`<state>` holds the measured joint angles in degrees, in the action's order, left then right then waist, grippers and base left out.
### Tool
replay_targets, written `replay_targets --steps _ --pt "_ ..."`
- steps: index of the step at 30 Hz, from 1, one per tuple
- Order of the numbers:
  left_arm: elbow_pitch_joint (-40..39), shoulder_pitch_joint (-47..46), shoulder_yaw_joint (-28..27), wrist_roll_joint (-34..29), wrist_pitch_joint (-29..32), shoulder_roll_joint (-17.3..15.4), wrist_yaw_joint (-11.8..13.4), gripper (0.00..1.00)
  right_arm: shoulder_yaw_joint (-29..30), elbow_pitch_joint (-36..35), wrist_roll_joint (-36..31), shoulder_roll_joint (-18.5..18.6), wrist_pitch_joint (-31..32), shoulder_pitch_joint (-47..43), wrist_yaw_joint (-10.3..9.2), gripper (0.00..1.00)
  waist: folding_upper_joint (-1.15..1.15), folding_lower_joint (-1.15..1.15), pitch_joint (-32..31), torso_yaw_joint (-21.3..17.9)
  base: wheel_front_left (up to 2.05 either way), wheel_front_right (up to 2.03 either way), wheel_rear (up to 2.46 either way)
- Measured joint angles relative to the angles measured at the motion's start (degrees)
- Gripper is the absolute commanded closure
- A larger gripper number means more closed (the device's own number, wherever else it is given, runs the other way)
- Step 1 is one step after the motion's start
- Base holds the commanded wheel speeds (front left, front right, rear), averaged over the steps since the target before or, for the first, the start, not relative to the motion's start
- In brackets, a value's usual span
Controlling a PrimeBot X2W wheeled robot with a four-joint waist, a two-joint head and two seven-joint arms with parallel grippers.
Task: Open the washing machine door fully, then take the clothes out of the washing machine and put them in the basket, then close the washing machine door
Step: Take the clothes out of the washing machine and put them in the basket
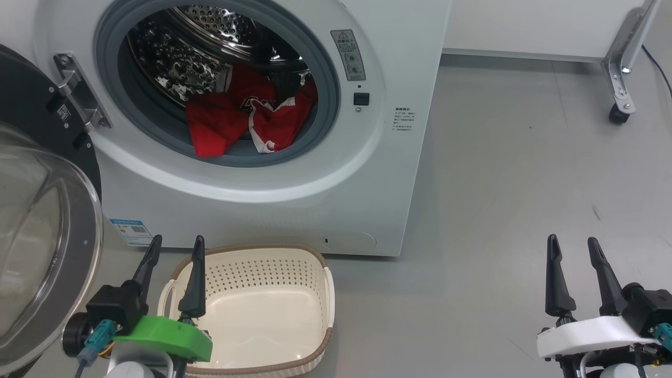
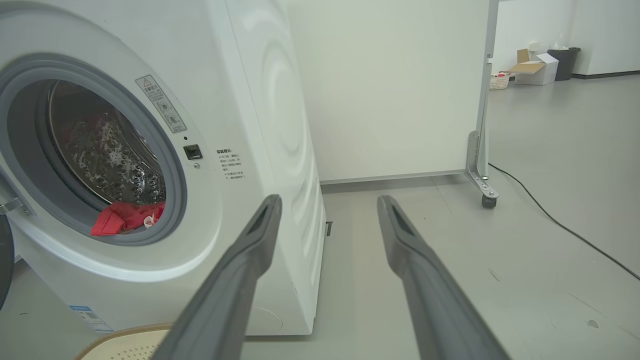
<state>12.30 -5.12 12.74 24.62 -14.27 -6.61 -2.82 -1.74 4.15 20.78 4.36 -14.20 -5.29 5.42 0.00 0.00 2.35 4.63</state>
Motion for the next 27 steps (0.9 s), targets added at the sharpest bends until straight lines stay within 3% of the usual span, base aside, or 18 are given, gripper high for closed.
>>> replay_targets --steps 13,27 --pt "0.2 0.2 0.0 0.1 0.0 0.2 0.1 0.00 0.1 0.1 0.0 -0.3 0.0 0.0 0.01 0.00 0.00 0.00 -0.6 0.0 0.61 -0.61 0.00" --pt "0.2 0.7 0.3 -0.6 0.0 0.1 0.3 0.00 0.0 0.3 -0.1 -0.5 0.0 0.0 0.05 0.00 0.00 0.00 -0.9 -0.3 0.12 -0.12 0.00"
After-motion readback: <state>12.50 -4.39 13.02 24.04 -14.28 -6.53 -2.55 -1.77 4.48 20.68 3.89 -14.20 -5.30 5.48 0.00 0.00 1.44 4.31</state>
